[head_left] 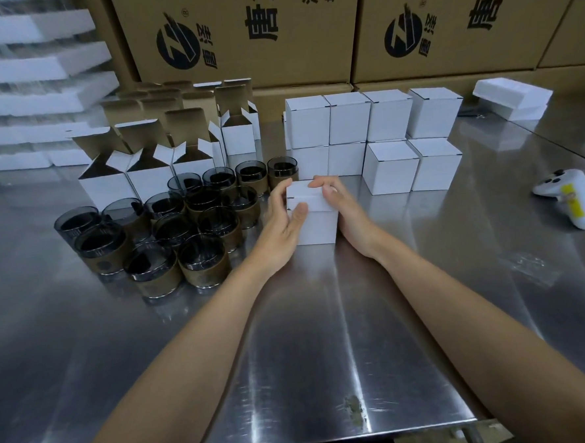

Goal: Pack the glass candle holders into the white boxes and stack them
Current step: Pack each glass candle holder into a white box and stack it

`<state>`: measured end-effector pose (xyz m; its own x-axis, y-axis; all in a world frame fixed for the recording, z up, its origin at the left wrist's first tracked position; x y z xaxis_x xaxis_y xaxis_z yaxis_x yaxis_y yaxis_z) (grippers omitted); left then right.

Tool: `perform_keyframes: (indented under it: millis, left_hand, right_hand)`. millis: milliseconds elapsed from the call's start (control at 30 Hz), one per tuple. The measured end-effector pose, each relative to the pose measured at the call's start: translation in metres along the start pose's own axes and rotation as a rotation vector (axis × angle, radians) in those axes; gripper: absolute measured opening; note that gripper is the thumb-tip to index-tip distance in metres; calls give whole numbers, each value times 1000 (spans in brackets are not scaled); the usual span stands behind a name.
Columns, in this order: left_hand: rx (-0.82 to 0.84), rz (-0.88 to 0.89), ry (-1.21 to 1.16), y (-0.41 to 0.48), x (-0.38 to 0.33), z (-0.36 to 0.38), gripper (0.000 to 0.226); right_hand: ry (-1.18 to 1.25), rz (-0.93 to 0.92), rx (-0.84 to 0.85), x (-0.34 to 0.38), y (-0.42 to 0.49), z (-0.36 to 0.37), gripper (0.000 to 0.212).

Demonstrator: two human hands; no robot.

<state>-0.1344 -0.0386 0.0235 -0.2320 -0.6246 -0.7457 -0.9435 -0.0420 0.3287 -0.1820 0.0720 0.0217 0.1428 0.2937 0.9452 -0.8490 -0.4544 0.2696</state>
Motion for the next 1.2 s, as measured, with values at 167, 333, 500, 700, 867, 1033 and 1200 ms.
perform_keyframes:
  millis: [167, 333, 500, 700, 867, 1033, 1200]
  left_hand:
    - [-24, -48, -45, 0, 3, -3, 47]
    - [-4, -57, -169, 0, 0, -5, 49]
    - [-53, -51, -137, 0, -1, -7, 45]
    - [-26, -44, -183, 1, 1, -5, 37]
    - [-1, -75, -293, -1, 2, -6, 33]
    - [-9, -121, -337, 1, 2, -7, 26]
    - [-51, -205, -383, 3, 1, -4, 32]
  right_hand:
    - [-63, 13, -17, -2, -1, -2, 18]
    - [-99, -70, -130, 10, -6, -5, 25]
    - [-140, -98, -175, 8, -4, -5, 22]
    - [-125, -71, -127, 8, -3, -5, 24]
    - [-74, -13, -64, 5, -4, 0, 31]
    - [-16, 69, -12, 0, -4, 1, 27]
    - [2, 130, -14, -1, -1, 3, 16]
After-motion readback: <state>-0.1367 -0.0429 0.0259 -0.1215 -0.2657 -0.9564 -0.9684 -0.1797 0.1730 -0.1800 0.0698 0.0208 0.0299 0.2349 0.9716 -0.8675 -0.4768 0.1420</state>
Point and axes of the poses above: each hand's wrist, its own y-axis towards the middle knuckle, its own z-axis out of the palm, x = y × z, the point moved 8 cm from there along y, towards the middle knuckle, and after that the axes turned 15 degrees about y, right-handed, at the moved point
